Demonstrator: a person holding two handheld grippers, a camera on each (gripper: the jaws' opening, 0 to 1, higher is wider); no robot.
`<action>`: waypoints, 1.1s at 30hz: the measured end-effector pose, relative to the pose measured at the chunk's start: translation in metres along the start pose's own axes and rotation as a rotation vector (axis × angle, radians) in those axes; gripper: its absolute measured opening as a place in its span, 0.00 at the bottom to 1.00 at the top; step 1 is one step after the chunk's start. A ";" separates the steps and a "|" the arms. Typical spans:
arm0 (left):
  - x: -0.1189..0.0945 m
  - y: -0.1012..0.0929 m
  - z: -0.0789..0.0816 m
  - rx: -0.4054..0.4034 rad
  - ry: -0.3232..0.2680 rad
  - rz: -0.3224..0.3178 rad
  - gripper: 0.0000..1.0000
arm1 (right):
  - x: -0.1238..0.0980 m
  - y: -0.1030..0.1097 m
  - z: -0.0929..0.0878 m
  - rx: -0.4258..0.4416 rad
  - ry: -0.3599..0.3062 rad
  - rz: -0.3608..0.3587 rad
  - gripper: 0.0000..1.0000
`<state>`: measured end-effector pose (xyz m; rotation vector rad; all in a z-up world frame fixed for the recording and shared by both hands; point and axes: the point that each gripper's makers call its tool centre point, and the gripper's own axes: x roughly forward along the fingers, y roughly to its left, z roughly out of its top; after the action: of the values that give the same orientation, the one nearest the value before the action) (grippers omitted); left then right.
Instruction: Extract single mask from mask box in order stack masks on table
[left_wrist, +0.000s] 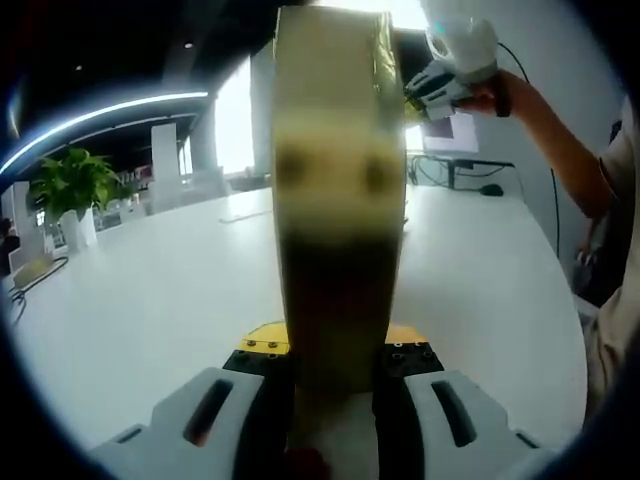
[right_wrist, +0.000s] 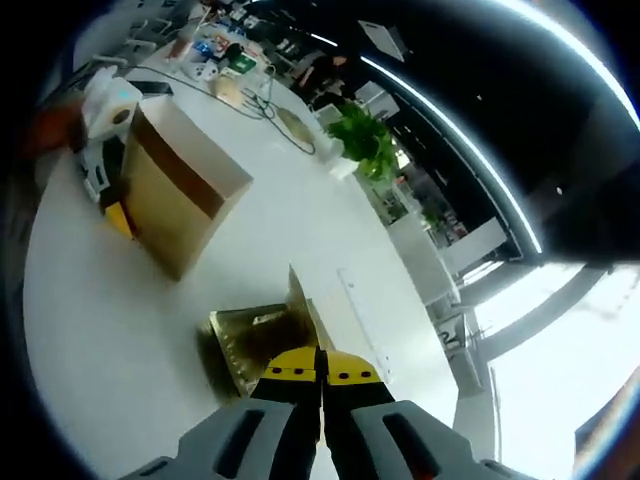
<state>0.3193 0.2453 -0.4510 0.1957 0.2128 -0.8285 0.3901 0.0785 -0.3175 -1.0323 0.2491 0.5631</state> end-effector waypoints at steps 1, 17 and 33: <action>0.000 0.000 0.000 0.000 0.000 0.000 0.20 | 0.001 0.002 0.000 -0.001 0.000 0.005 0.00; 0.000 0.000 0.000 -0.001 0.000 -0.002 0.20 | 0.029 0.038 -0.028 0.011 0.040 0.109 0.00; 0.000 0.000 0.000 -0.003 0.001 -0.005 0.20 | 0.044 0.057 -0.041 -0.061 -0.004 0.170 0.00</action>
<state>0.3194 0.2448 -0.4508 0.1931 0.2151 -0.8325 0.3979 0.0792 -0.4002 -1.0748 0.3200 0.7301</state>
